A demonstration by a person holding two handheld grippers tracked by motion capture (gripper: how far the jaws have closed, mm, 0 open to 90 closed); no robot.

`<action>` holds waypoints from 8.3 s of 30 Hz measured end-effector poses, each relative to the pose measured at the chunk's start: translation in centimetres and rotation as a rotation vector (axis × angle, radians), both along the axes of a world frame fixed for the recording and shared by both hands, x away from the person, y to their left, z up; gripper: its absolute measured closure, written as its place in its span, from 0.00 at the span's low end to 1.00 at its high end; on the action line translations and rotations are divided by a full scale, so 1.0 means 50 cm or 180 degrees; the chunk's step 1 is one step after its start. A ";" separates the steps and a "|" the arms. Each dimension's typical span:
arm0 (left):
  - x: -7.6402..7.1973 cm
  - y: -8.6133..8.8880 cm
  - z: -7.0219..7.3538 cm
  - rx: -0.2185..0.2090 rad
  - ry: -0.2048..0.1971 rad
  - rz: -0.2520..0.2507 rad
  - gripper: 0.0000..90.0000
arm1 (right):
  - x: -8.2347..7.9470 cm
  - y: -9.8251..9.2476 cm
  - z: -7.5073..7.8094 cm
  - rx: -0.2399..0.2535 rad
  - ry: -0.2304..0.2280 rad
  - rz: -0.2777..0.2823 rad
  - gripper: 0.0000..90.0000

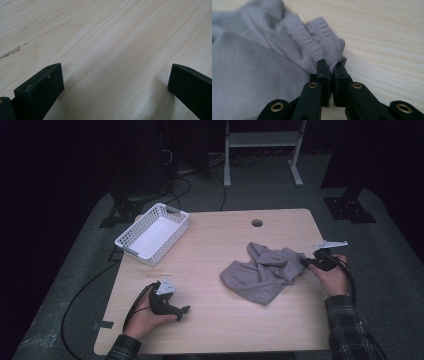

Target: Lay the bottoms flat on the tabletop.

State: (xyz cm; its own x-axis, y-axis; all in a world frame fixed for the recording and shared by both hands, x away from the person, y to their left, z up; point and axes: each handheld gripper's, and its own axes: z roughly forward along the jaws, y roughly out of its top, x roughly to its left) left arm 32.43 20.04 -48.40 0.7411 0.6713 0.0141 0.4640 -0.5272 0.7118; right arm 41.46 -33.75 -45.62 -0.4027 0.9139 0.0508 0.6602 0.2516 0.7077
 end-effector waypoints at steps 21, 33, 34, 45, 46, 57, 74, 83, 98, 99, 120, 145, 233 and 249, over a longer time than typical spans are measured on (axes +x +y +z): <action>0.000 0.000 0.000 0.0002 0.0000 -0.0001 0.00 | -0.023 0.172 -0.010 -0.0258 0.0283 0.0905 0.96; -0.002 0.003 0.033 -0.0049 -0.0021 -0.0148 0.43 | -0.044 0.173 0.060 -0.0076 -0.0201 0.0902 0.68; -0.003 0.003 0.040 -0.0110 -0.0033 -0.0146 0.46 | -0.047 0.174 0.068 -0.0022 -0.0258 0.0905 0.67; -0.002 -0.046 0.068 -0.0379 -0.0074 -0.0276 0.56 | -0.073 0.236 0.110 0.0228 -0.0484 0.1337 0.55; 0.000 -0.054 0.069 -0.0387 -0.0079 -0.0294 0.55 | -0.071 0.245 0.105 0.0215 -0.0473 0.1385 0.54; 0.022 -0.145 0.052 -0.0153 -0.0080 -0.0465 0.59 | -0.039 0.293 0.040 -0.0034 -0.0149 0.1497 0.69; 0.123 -0.137 0.042 0.0198 0.0088 -0.0048 0.89 | -0.037 0.198 0.049 -0.0110 -0.0077 0.1103 0.94; 0.158 -0.092 0.043 0.0275 -0.0005 0.0243 0.89 | -0.037 0.093 0.050 -0.0148 -0.0075 0.0636 0.95; 0.164 -0.043 0.053 0.0098 -0.0125 0.0529 0.70 | -0.036 0.029 0.033 -0.0182 0.0095 0.0412 0.76; 0.161 -0.041 0.057 0.0081 -0.0125 0.0526 0.68 | -0.037 0.037 0.039 -0.0131 0.0047 0.0458 0.72; 0.109 -0.069 0.052 0.0237 0.0025 0.0186 0.59 | 0.013 0.152 0.007 -0.0211 -0.0094 0.0815 0.54; 0.184 -0.093 0.042 0.0464 -0.0089 0.0345 0.60 | -0.023 0.155 -0.018 -0.0158 0.0197 0.1083 0.59; 0.144 -0.133 0.045 0.0252 0.0065 -0.0089 0.50 | -0.170 0.501 -0.012 -0.0682 -0.0368 0.2432 0.73; 0.145 -0.135 0.040 0.0272 0.0065 -0.0077 0.50 | 0.000 0.255 0.049 0.0348 -0.0274 0.1245 0.54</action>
State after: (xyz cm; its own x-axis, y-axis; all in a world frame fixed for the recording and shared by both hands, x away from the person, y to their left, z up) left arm 39.69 13.31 -46.38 0.7579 0.6501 0.0553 0.4643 -0.5970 0.6542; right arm 41.46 -21.01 -43.19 -0.7255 0.6823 0.0901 0.4670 0.3920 0.7926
